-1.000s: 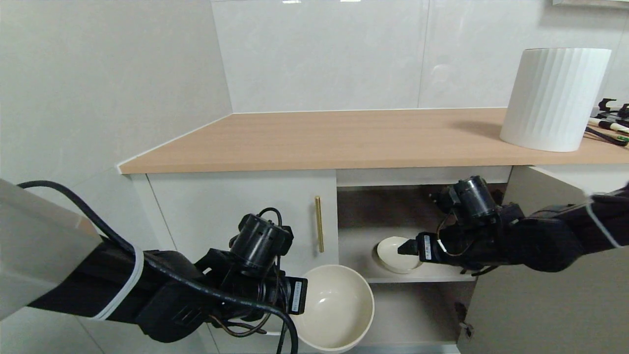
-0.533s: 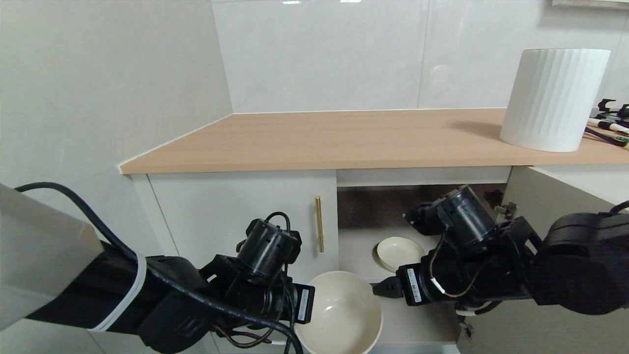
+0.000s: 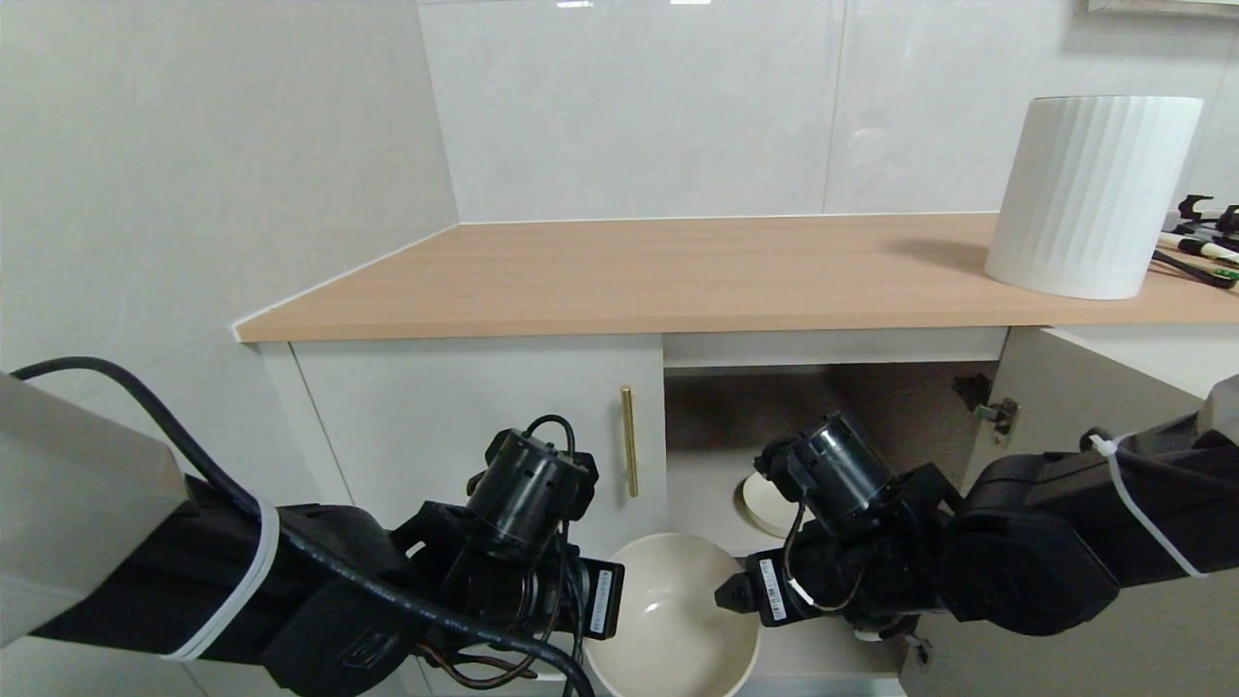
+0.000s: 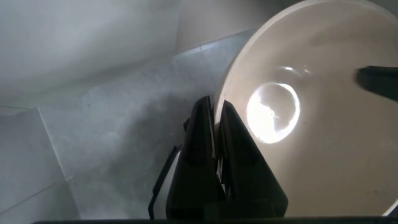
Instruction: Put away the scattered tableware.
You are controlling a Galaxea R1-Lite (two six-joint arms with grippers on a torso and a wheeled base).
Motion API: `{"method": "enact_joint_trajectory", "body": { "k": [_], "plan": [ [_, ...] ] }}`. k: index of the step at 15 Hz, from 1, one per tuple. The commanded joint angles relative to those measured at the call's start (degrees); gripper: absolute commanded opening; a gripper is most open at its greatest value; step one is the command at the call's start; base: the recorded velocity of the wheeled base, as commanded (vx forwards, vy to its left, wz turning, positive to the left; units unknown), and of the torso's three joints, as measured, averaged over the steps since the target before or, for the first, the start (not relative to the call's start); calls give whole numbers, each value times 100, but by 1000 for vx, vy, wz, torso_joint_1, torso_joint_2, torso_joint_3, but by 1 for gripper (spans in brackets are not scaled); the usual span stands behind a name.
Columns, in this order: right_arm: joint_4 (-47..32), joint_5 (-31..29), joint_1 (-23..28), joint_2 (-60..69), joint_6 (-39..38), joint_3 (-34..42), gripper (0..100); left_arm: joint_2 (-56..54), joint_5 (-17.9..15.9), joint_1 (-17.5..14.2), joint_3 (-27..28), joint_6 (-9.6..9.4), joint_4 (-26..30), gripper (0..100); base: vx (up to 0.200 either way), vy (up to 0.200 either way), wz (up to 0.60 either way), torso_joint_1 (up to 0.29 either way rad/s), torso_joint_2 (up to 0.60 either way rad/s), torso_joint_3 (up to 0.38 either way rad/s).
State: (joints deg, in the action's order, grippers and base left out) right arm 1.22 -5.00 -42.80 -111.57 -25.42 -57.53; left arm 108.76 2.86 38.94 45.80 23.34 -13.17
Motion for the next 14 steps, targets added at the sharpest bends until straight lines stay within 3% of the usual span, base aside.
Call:
{"method": "enact_joint_trajectory", "body": {
  "k": [1,13,14],
  "plan": [
    [1,-1,0,-111,2,-4,0,13,-5,0,-1,3,-2,0,0,0,0,0,0,0],
    [-8,-10,-79,-84,-25,40,0,84,-5,0,8,12,-2,0,0,0,0,0,0,0],
    [-8,-10,-79,-93,-25,40,0,84,-5,0,8,12,-2,100,0,0,0,0,0,0]
  ]
}}
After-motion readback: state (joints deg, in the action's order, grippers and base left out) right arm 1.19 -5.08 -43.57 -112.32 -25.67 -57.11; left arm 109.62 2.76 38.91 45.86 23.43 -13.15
